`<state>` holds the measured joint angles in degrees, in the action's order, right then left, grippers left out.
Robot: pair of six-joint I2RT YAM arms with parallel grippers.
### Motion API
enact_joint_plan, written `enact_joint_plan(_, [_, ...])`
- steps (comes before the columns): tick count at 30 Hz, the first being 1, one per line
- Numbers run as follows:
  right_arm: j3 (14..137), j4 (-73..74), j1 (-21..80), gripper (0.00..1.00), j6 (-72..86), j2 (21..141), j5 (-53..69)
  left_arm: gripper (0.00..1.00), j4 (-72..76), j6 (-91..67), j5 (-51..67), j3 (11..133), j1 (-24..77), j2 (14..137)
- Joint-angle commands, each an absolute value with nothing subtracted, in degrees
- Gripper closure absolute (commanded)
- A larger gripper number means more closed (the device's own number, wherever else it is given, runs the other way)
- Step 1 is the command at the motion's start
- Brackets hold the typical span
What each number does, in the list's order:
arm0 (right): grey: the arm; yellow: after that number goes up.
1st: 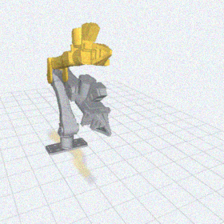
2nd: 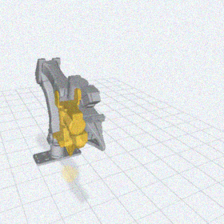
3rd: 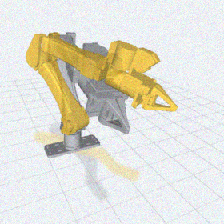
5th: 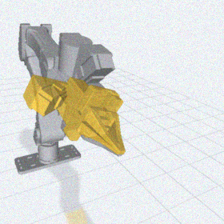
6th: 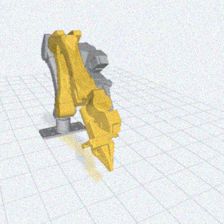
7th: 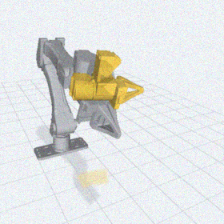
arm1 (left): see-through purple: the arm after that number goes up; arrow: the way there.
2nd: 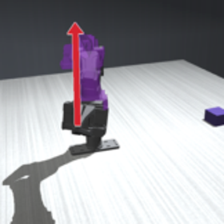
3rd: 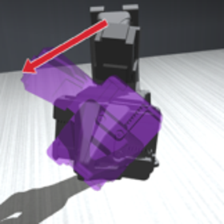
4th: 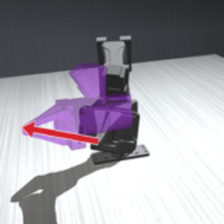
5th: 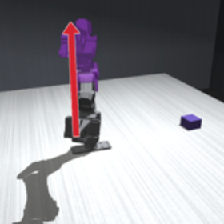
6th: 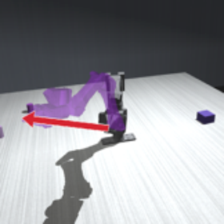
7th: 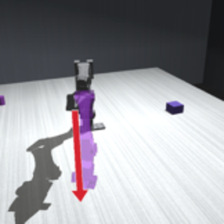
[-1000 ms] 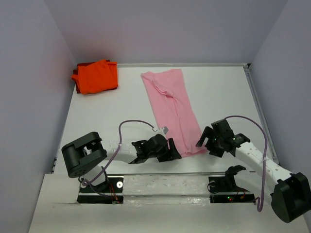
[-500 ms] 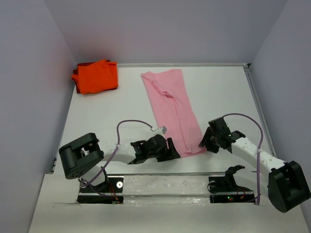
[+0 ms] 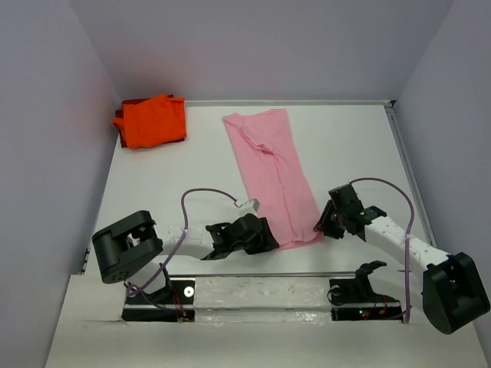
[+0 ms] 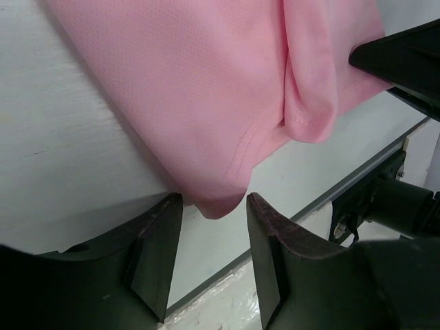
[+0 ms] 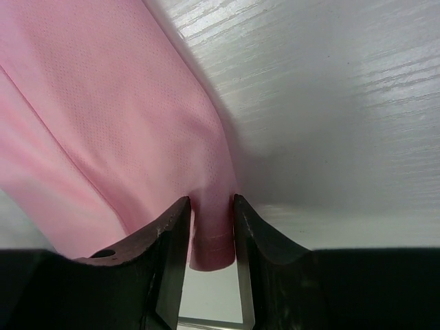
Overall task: Fold and stack the t-shirts
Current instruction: Grab the bottom of the folded rectangular tshirt with both arms
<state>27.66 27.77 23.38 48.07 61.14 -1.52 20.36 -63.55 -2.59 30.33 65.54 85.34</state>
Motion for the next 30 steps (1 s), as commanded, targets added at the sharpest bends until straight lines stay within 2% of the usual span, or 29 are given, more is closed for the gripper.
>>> enact_joint_plan(1, [28.3, 25.4, 23.91, 0.65, 47.37, 60.21, -1.06, 0.47, 19.33, -62.66, -5.98, 30.5, 65.83, 87.1])
enact_joint_plan(5, [28.21, 25.31, 23.91, 0.7, 47.11, 60.03, -0.7, 0.63, 20.39, -62.67, -5.36, 30.67, 65.83, 88.33])
enact_joint_plan(6, [28.13, 25.14, 23.91, 0.73, 47.02, 60.12, -0.62, 0.8, 20.56, -62.58, -5.36, 30.93, 65.83, 88.85])
enact_joint_plan(8, [28.04, 24.96, 23.91, 0.84, 47.02, 60.29, -0.44, 0.99, 20.65, -62.49, -5.1, 31.11, 65.83, 89.64])
enact_joint_plan(9, [28.12, 24.87, 23.91, 0.96, 46.93, 60.47, -0.44, 1.0, 20.74, -62.49, -4.66, 31.37, 65.83, 90.0])
enact_joint_plan(10, [28.04, 24.87, 23.91, 1.0, 46.85, 60.56, -0.44, 1.0, 20.74, -62.49, -4.48, 31.55, 65.83, 90.26])
enact_joint_plan(19, [25.93, 25.92, 25.22, 1.0, 46.84, 54.42, 4.92, 1.0, 20.57, -61.35, -1.67, 30.15, 65.83, 86.84])
enact_joint_plan(30, [24.0, 31.64, 29.53, 1.0, 49.83, 46.33, 8.08, 1.0, 9.15, -62.13, -3.43, 25.67, 65.83, 69.46])
